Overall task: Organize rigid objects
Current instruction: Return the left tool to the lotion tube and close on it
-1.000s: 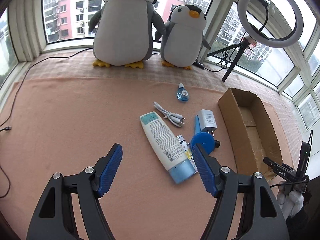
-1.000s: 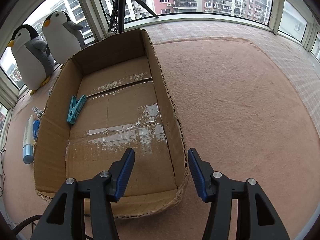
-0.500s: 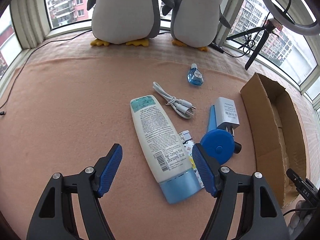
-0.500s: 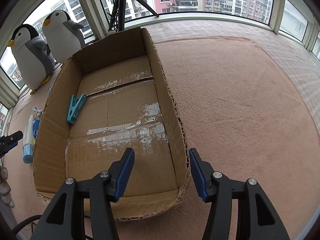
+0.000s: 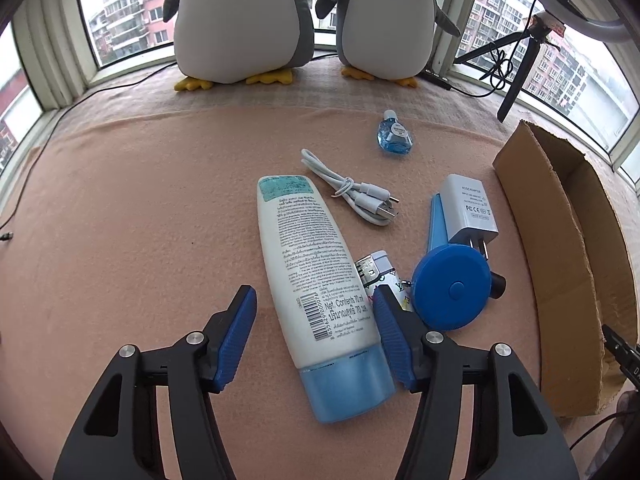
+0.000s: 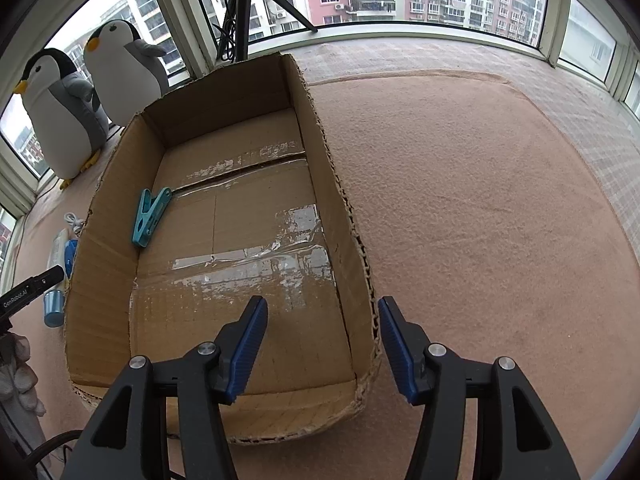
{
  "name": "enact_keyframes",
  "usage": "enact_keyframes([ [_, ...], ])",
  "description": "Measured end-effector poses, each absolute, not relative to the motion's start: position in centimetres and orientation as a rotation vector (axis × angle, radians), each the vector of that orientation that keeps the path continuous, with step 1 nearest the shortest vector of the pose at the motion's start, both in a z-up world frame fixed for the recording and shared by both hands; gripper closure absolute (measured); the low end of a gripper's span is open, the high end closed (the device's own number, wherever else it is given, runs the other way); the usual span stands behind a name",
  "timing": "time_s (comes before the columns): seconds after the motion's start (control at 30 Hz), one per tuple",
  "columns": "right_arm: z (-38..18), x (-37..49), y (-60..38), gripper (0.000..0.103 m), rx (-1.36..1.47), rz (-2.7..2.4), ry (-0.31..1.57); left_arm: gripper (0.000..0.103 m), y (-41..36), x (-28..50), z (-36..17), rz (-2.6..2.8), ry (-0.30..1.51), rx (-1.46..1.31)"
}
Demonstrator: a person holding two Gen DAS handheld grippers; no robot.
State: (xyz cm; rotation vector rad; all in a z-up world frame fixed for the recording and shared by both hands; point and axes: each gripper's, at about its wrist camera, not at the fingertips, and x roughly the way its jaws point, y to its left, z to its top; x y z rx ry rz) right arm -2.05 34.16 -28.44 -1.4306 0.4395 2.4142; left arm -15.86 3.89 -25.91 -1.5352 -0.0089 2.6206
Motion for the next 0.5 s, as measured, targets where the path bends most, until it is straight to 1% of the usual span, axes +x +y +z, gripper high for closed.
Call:
enact_keyframes([
  [0.17, -28.5, -2.3, 34.1, 0.05, -1.432, 2.413, 0.451, 0.043, 2.6, -15.8, -26.5, 2.609, -0.017, -1.546],
  [0.23, -28.5, -2.4, 34.1, 0.05, -1.433, 2.414, 0.451, 0.042, 2.8, -16.0, -26.8, 2.597, 0.008, -1.551],
  [0.47, -28.7, -2.7, 34.1, 0.049, -1.445, 2.409, 0.451, 0.042, 3.9, -15.1, -27.1, 2.63, 0.131, -1.403],
  [0.5, -28.8, -2.7, 34.2, 0.049, -1.446, 2.409, 0.451, 0.044, 3.8, -14.9, -27.2, 2.634, 0.132, -1.381],
])
